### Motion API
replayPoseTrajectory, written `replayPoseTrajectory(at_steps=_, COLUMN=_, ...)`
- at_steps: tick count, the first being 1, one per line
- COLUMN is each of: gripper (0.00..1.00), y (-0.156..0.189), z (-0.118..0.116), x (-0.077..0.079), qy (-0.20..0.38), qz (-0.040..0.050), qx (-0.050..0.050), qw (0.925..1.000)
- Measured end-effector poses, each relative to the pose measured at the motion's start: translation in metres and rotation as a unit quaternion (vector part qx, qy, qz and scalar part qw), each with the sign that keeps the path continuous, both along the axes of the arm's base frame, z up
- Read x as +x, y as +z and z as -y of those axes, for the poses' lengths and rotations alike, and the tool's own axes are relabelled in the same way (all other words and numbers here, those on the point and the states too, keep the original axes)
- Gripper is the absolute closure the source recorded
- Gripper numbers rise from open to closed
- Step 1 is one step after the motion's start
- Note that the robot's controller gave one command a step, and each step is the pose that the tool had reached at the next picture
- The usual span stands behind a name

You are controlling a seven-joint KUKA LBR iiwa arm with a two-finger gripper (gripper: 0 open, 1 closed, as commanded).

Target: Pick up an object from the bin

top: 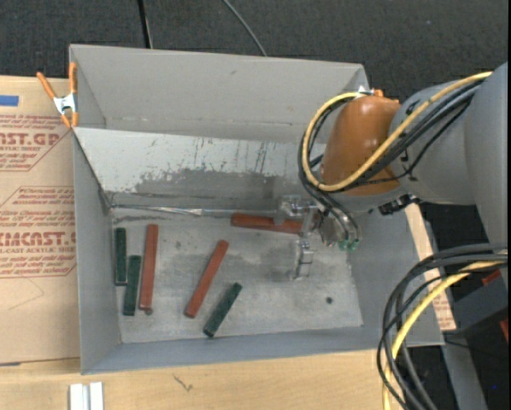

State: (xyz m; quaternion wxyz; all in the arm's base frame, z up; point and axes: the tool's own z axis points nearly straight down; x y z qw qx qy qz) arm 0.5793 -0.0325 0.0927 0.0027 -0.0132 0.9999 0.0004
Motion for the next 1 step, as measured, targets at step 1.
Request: replayPoseTrajectory(at_steps=1, gripper=0.00, y=-0.0236, z=-0.0091, x=0.0140, qy=-0.025, qz=-0.0013, qx=0.000, qw=0.9997)
